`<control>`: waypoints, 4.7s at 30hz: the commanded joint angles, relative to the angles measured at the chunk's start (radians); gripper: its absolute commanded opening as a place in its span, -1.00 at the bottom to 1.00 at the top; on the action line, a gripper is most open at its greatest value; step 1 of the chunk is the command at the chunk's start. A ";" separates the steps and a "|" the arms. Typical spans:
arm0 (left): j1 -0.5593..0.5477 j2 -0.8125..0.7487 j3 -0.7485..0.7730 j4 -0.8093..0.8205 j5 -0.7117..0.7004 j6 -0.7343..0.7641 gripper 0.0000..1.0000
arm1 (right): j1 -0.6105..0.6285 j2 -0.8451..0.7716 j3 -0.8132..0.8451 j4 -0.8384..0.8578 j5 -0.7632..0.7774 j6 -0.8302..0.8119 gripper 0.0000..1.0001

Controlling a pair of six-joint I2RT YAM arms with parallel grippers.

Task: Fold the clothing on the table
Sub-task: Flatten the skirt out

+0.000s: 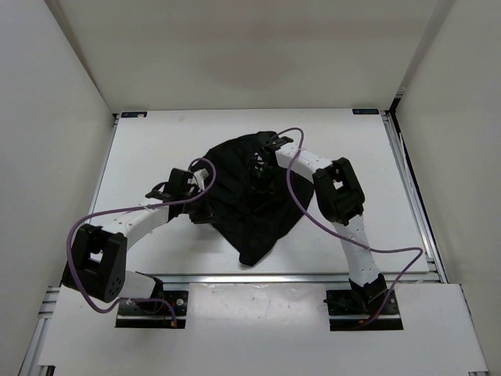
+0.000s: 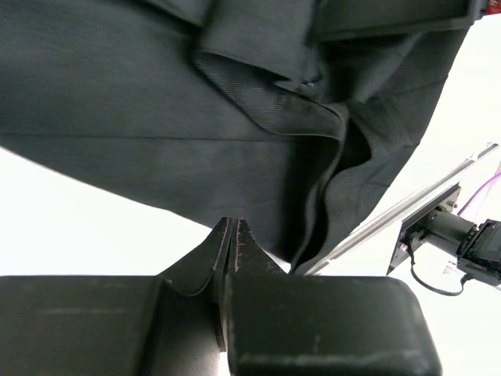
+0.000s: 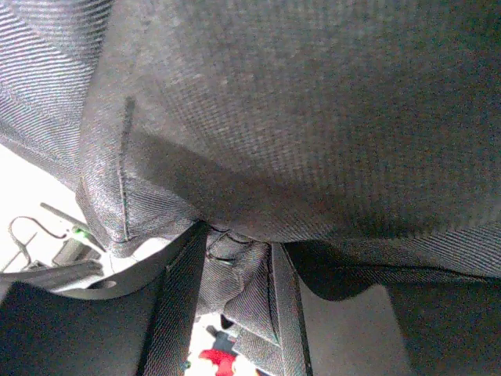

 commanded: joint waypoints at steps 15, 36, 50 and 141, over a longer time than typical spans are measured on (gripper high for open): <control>0.009 -0.045 -0.015 0.031 0.046 0.007 -0.94 | 0.058 -0.098 0.265 -0.091 0.158 -0.071 -0.99; 0.023 -0.001 -0.016 0.015 0.040 0.012 -0.96 | -0.468 -1.075 -0.883 0.161 -0.009 0.057 -1.00; 0.004 0.010 0.004 0.001 0.034 0.024 -0.98 | -0.490 -1.212 -0.997 0.024 0.155 0.126 0.33; 0.165 -0.068 -0.027 -0.103 0.011 0.096 -0.99 | -0.312 -0.880 -0.499 1.563 -0.571 0.308 -0.99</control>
